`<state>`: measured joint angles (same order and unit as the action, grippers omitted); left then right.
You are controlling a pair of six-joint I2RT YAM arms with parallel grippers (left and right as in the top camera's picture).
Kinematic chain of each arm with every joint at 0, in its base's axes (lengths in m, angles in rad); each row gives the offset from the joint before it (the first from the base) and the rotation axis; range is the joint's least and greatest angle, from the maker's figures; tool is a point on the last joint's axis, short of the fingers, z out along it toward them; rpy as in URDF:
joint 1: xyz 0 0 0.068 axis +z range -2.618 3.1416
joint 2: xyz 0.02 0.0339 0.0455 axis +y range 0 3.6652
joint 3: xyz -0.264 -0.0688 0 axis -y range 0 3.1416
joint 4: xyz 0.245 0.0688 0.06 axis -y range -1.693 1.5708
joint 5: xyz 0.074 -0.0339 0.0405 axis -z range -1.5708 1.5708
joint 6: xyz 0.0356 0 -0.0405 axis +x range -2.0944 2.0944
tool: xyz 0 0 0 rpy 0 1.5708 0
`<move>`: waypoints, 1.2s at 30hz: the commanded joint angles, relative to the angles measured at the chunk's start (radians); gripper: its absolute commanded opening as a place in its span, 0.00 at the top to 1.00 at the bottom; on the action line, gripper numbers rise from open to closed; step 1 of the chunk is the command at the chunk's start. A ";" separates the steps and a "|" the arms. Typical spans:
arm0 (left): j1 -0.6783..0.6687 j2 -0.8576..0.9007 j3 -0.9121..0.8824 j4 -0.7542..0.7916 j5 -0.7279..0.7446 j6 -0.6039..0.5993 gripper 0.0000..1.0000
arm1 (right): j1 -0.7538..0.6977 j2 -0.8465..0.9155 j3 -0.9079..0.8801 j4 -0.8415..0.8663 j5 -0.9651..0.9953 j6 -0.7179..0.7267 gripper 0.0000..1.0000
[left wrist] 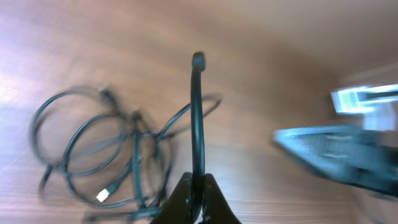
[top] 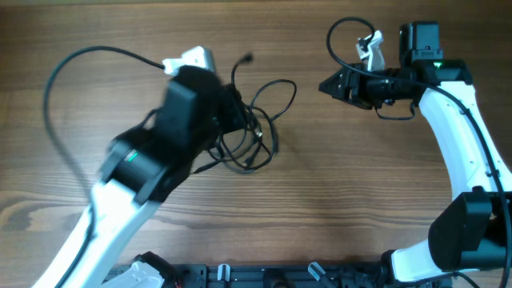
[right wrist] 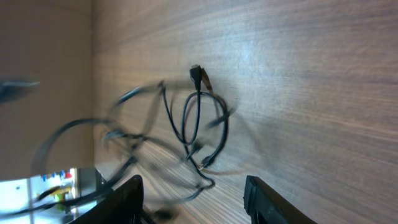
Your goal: Untangle cables
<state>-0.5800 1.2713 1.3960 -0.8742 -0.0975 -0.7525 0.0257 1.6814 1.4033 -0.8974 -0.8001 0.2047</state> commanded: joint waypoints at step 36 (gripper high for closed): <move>0.176 0.245 -0.004 -0.150 0.227 0.218 0.23 | 0.178 -0.017 0.022 -0.017 0.053 -0.074 0.40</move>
<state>-0.4011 1.5551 1.3926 -0.9825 0.1532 -0.3737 0.2062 1.6814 1.4033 -0.9127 -0.7609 0.1513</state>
